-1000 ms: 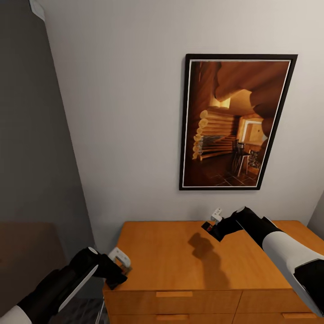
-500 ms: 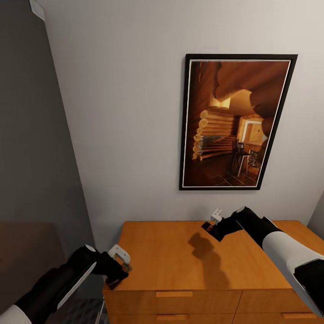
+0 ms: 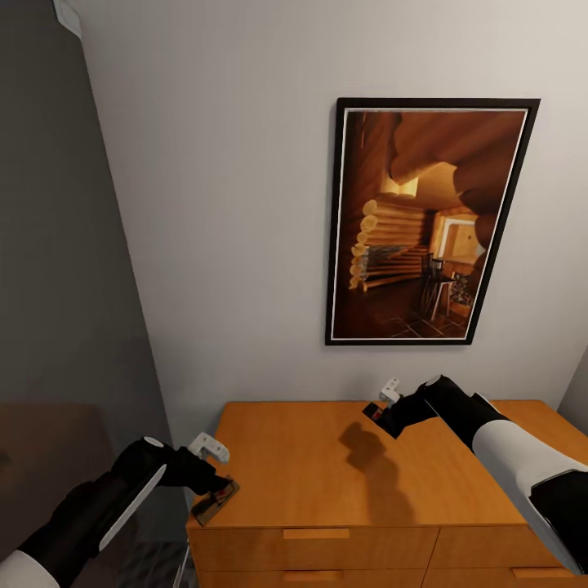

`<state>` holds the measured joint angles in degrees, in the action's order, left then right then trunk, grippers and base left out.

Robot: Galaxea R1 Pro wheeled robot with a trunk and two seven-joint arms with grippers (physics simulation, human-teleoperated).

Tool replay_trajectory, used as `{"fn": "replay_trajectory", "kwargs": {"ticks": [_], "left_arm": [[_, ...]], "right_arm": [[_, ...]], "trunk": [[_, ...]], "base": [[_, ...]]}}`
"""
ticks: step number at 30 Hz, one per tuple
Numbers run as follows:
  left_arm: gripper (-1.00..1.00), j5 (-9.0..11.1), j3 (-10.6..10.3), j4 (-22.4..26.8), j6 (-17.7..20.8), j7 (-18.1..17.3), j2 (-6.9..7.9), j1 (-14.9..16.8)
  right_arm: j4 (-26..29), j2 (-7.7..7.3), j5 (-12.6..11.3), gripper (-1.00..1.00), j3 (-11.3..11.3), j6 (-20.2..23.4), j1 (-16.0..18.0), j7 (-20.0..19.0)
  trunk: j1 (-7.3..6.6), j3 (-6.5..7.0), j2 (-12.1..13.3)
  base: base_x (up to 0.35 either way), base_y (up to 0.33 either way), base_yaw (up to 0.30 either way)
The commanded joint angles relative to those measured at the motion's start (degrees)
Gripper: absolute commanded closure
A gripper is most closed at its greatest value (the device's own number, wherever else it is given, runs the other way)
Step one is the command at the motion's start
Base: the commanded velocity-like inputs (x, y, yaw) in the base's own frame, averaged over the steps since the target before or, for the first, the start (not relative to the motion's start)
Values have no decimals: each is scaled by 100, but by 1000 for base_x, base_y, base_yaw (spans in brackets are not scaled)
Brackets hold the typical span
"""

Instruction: Take the four mousetraps from the cabinet in the bathroom and place them on the bathroom floor. Make sure all four end up on the same floor surface, and ensure that at least two of them are either under or directly next to the same bathroom sink.

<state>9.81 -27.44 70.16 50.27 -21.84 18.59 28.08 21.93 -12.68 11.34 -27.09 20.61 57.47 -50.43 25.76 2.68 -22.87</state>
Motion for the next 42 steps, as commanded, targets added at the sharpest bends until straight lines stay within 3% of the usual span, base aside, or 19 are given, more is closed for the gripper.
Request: {"fn": "replay_trajectory", "kwargs": {"ticks": [1,35,42], "left_arm": [[-100,47,-8,1,29,22,4,4],[-100,38,-77,-11,26,21,-24,4],[-100,30,-77,-43,26,27,-145,4]], "right_arm": [[14,-1,25,100,4,40,0,-46],[14,28,26,100,2,35,-3,-46],[14,28,26,100,2,31,-2,-46]], "trunk": [[3,-3,-5],[3,-3,-5],[3,-3,-5]], "base": [[0,0,0],[0,0,0],[0,0,0]]}}
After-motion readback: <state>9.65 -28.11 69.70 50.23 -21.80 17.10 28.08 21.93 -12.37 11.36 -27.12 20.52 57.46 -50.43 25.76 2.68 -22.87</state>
